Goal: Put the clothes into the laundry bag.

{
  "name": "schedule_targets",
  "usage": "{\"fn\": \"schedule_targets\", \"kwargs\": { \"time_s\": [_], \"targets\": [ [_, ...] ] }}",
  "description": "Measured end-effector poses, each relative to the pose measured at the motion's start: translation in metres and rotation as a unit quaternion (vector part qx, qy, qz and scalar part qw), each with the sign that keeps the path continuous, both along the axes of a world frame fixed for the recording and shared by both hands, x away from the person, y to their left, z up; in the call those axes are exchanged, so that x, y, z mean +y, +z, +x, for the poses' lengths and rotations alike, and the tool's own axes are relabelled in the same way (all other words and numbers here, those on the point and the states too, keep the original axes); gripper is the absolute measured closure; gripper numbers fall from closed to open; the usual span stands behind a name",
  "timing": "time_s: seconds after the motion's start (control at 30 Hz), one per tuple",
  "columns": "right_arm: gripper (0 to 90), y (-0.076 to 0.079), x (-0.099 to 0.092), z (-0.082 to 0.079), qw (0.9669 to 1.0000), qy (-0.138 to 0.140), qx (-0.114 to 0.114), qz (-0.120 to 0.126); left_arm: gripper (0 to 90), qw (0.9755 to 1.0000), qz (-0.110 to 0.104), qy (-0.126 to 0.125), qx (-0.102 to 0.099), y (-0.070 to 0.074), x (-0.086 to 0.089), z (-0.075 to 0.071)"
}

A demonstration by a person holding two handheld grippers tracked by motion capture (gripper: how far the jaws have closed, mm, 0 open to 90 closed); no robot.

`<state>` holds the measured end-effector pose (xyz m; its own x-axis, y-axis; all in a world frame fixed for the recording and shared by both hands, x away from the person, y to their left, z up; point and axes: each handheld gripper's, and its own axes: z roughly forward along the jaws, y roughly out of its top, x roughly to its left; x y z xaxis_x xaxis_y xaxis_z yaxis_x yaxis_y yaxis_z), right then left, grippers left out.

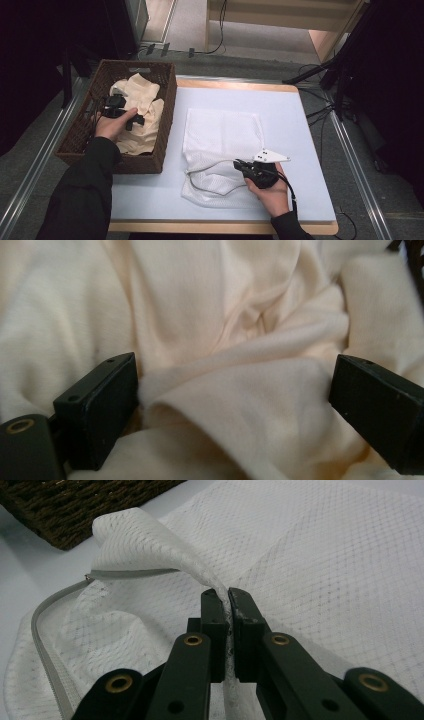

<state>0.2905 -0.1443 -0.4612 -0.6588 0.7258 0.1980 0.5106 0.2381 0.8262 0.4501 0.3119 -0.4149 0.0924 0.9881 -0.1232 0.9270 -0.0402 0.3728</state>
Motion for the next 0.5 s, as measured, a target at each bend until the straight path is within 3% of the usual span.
{"fn": "schedule_targets", "kwargs": {
  "time_s": [0.07, 0.1, 0.17, 0.23, 0.27, 0.3, 0.37, 0.4, 0.43, 0.5],
  "targets": [
    [86.5, 0.000, 0.000, 0.000, 1.0000, 0.001, 0.000, 0.000, 6.2, 0.9996, -0.001, -0.010, 0.027, -0.006, -0.004, 0.001],
    [86.5, -0.001, 0.000, 0.000, 1.0000, 0.001, 0.001, -0.001, 6.2, 0.9992, -0.008, -0.014, 0.036, -0.008, -0.007, 0.002],
    [86.5, -0.001, 0.001, 0.000, 1.0000, 0.001, 0.001, -0.002, 7.3, 0.9987, 0.002, -0.025, 0.045, -0.009, -0.011, 0.001],
    [86.5, -0.001, 0.001, -0.001, 1.0000, 0.002, 0.001, -0.004, 21.6, 0.9983, 0.014, -0.035, 0.045, -0.007, -0.014, 0.000],
    [86.5, -0.001, 0.002, -0.001, 1.0000, 0.003, 0.000, -0.004, 30.6, 0.9982, 0.008, -0.044, 0.041, -0.006, -0.015, -0.001],
    [86.5, -0.001, 0.002, -0.001, 1.0000, 0.004, 0.000, -0.004, 47.2, 0.9979, -0.002, -0.051, 0.039, -0.005, -0.017, -0.002],
    [86.5, 0.000, 0.002, -0.001, 1.0000, 0.005, -0.001, -0.004, 64.2, 0.9969, -0.022, -0.065, 0.039, -0.004, -0.020, -0.003],
    [86.5, 0.000, 0.002, -0.001, 1.0000, 0.004, -0.001, -0.004, 66.8, 0.9961, -0.033, -0.074, 0.036, -0.003, -0.022, -0.004],
    [86.5, 0.000, 0.002, 0.000, 1.0000, 0.003, 0.000, -0.003, 69.3, 0.9934, -0.060, -0.091, 0.035, -0.002, -0.024, -0.005],
    [86.5, 0.000, 0.002, 0.000, 1.0000, 0.003, -0.001, -0.003, 70.9, 0.9815, -0.134, -0.133, 0.029, 0.003, -0.030, -0.007]
  ]
}}
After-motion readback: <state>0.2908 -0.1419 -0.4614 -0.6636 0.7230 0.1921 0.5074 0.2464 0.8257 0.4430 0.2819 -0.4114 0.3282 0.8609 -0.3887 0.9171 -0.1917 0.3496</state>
